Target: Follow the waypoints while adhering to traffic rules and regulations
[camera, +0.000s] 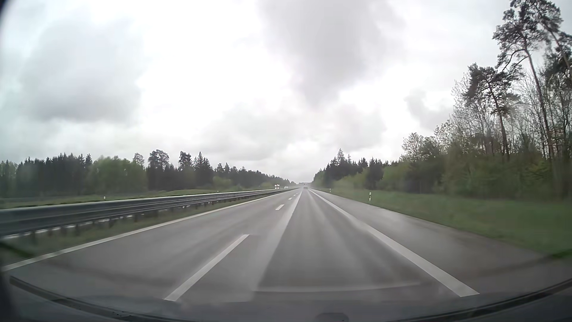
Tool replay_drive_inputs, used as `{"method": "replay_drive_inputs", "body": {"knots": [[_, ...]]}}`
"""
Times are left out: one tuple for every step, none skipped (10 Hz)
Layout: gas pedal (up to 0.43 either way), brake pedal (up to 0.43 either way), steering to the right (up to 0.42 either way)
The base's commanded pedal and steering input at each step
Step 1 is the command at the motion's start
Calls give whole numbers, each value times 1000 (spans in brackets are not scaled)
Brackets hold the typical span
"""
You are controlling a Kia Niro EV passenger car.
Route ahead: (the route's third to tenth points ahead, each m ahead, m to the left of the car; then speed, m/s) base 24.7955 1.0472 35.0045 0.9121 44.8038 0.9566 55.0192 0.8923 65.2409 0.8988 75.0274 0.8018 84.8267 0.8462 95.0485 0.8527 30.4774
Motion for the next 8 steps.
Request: {"method": "replay_drive_inputs", "body": {"knots": [[311, 0, 0], [311, 0, 0], [311, 0, 1], [311, 0, 0], [311, 0, 0], [311, 0, 0], [311, 0, 0], [311, 0, 0]]}}
